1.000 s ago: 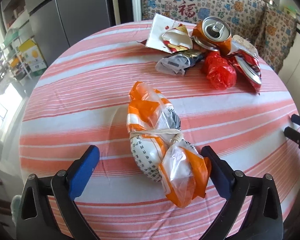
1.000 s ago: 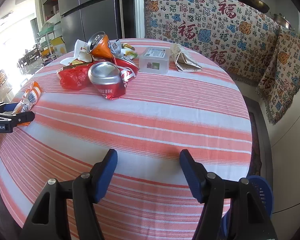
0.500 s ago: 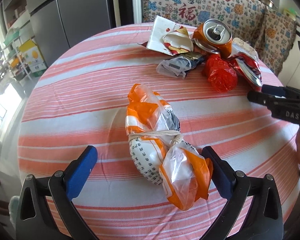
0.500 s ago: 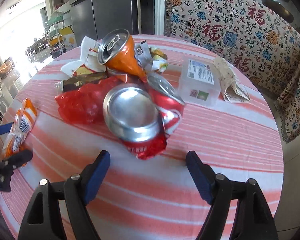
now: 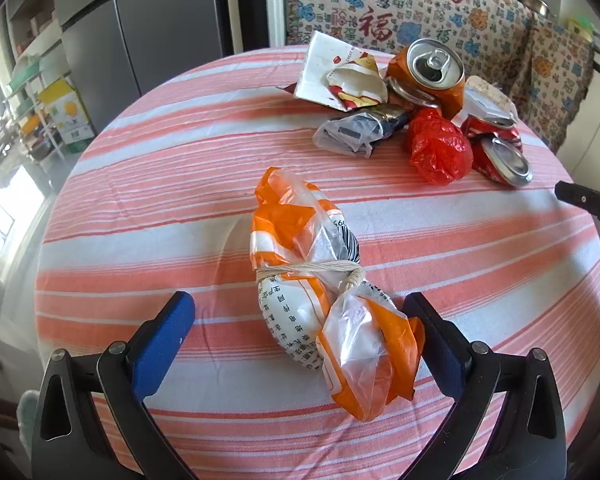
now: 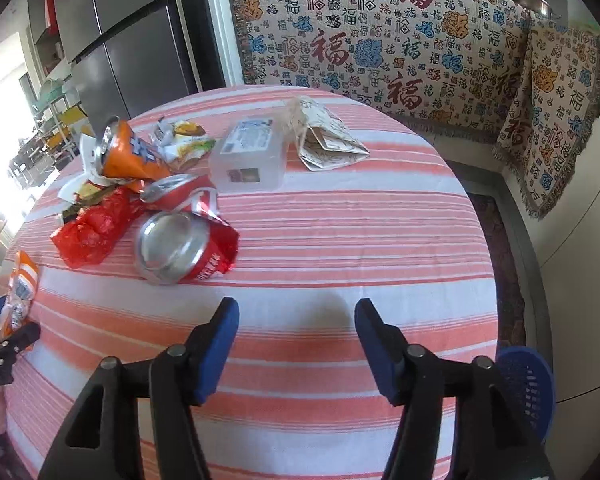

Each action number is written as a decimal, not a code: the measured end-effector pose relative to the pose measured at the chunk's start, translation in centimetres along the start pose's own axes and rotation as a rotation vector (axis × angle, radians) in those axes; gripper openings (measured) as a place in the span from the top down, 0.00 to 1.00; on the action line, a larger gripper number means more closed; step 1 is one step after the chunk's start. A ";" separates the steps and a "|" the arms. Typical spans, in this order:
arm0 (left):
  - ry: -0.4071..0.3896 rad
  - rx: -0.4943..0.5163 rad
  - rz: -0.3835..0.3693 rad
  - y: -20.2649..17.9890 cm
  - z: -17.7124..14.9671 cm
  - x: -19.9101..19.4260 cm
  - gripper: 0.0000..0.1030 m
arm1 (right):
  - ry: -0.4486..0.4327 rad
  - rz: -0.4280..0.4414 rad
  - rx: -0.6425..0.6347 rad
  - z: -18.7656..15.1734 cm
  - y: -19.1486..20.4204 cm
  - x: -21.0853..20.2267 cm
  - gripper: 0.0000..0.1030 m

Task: Collect trash
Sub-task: 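Lift the orange bag bundle with the left tool while the right tool grasps the crushed red can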

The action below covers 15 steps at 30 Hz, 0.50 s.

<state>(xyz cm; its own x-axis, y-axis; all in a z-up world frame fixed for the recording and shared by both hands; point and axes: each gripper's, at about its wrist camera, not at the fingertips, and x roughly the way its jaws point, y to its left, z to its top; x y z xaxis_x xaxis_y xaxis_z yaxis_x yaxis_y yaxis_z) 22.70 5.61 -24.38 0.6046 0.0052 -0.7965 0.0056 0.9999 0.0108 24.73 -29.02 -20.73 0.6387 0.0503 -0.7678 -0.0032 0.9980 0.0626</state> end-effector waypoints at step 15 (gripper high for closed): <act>-0.001 0.028 -0.068 -0.5 0.3 -0.4 0.07 | 0.065 0.374 0.010 5.4 1.4 5.2 0.30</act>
<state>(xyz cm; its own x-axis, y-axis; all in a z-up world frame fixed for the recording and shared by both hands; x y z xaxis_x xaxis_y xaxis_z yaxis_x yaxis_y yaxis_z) 22.75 5.11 -23.90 0.6028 -0.0626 -0.7954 0.0685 0.9973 -0.0266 32.25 -27.55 -21.21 0.5446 0.4134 -0.7298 -0.2188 0.9100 0.3522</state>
